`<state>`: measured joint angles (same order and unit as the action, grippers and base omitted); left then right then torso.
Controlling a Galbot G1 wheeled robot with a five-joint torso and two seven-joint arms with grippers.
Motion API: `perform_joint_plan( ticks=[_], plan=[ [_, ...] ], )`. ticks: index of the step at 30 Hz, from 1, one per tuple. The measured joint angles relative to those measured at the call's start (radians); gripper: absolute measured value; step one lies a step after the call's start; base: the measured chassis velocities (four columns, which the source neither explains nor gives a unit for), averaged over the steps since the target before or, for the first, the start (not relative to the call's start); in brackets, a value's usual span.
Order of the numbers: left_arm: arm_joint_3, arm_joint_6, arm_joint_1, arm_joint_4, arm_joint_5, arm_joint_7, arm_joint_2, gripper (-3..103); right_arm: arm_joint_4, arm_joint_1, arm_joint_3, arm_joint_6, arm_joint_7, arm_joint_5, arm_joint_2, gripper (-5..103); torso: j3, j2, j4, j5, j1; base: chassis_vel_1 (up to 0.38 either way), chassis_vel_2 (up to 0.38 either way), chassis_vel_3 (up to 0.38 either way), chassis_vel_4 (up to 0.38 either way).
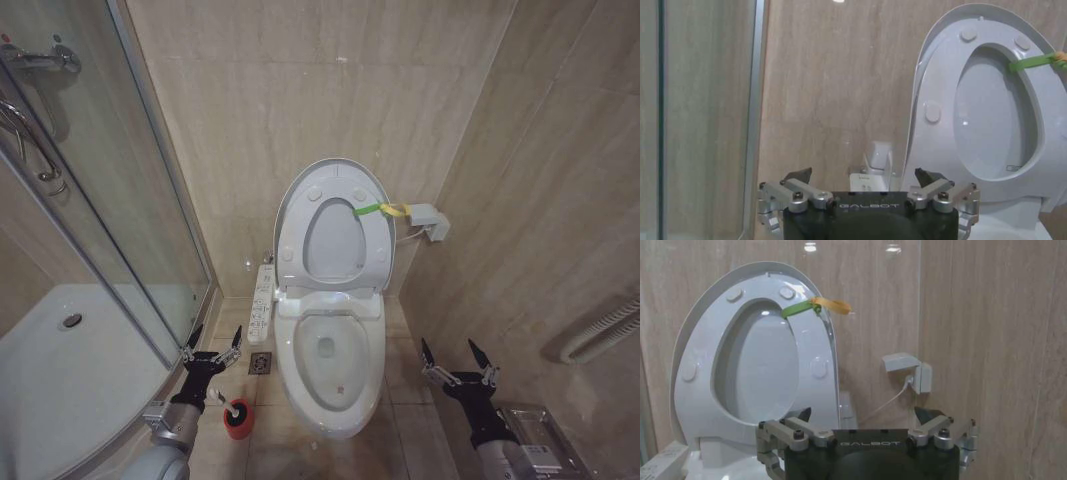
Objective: Open the toilet lid, clean the toilet bowl with a toilet brush, close the toilet lid, and flush.
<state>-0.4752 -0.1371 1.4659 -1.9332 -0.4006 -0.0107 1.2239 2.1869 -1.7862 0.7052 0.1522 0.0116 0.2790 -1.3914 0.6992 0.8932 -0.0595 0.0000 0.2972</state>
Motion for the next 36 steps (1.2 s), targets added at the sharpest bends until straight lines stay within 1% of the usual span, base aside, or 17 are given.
perform_joint_plan(
  ticks=[36],
  plan=[
    [0.0,0.0,0.0,0.0,0.0,0.0,0.0,100,0.0,0.0,0.0,0.0,0.0,0.0,0.0,100,0.0,0.0,0.0,0.0,0.0,0.0,0.0,0.0,0.0]
  ],
)
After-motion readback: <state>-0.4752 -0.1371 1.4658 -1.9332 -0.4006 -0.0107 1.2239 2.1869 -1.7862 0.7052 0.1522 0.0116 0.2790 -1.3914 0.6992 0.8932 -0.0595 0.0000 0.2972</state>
